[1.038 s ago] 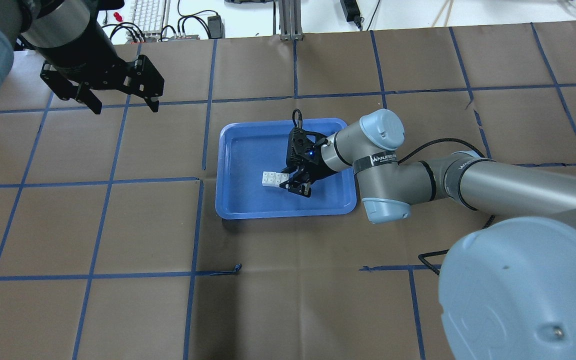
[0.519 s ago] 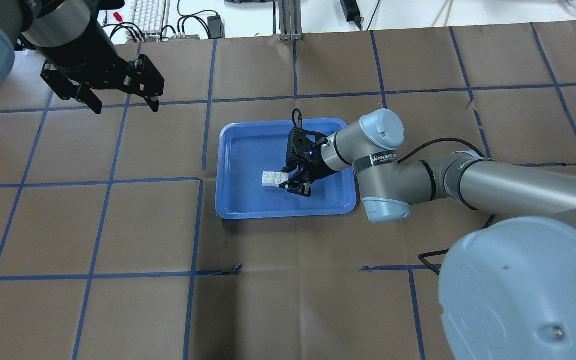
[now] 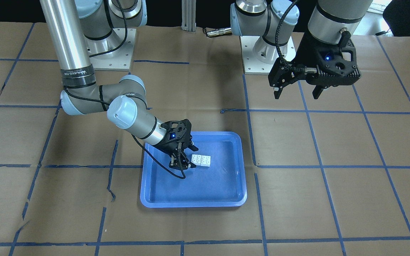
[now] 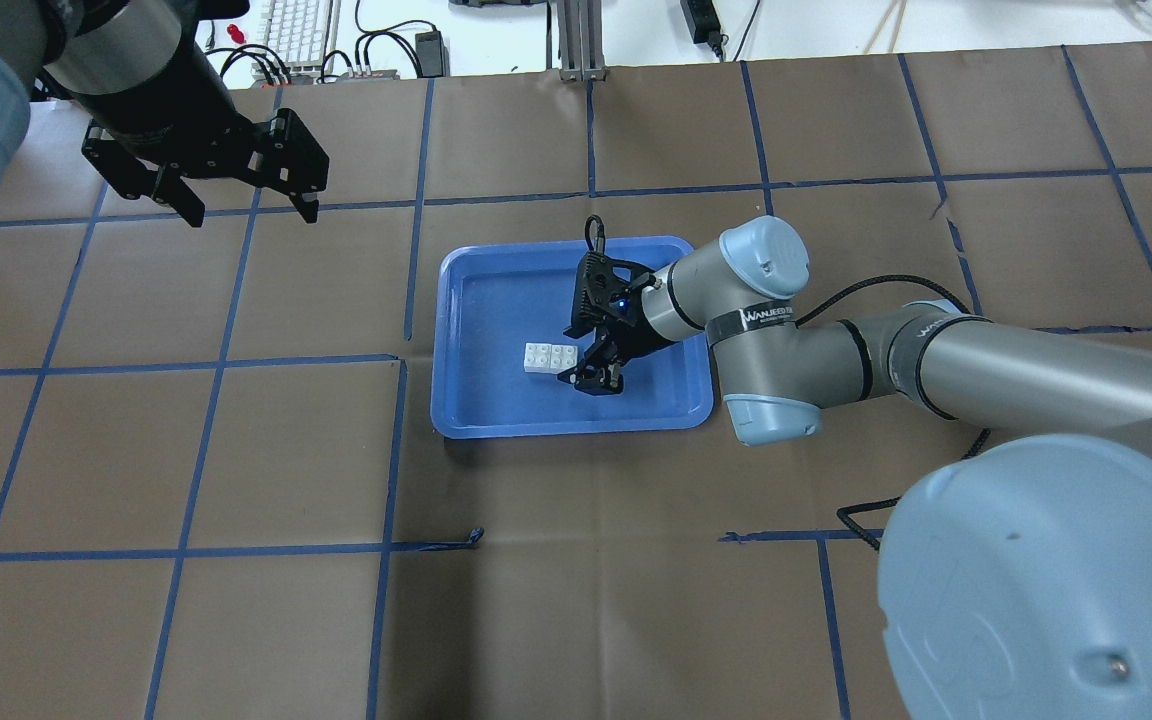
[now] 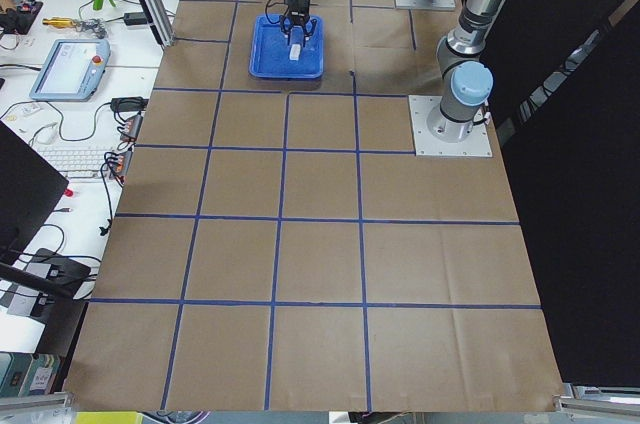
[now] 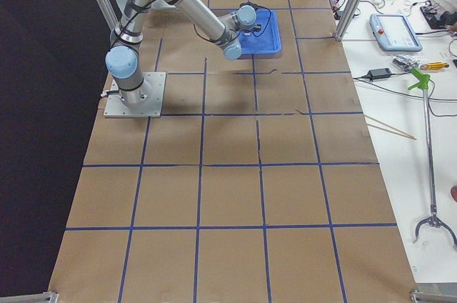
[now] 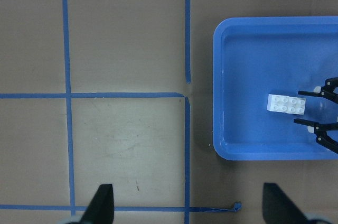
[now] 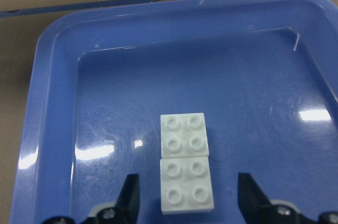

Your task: Assemble white blocks and place on blue tray

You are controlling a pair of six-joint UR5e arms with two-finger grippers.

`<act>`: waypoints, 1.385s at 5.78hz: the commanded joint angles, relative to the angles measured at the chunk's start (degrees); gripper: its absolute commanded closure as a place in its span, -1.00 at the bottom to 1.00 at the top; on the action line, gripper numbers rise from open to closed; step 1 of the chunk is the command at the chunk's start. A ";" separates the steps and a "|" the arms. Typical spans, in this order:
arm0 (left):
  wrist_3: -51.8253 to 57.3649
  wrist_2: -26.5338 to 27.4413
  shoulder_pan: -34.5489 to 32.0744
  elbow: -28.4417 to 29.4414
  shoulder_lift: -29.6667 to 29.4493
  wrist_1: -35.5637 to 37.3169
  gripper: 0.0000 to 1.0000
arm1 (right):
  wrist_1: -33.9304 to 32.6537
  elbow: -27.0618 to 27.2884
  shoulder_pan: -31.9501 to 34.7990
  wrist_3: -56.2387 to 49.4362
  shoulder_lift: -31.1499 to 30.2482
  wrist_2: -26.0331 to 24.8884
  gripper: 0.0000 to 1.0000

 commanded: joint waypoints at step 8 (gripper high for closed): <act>0.04 0.06 0.09 -0.20 0.79 0.12 -0.98 | 48.72 -17.37 -9.81 30.00 -20.28 -28.86 -1.00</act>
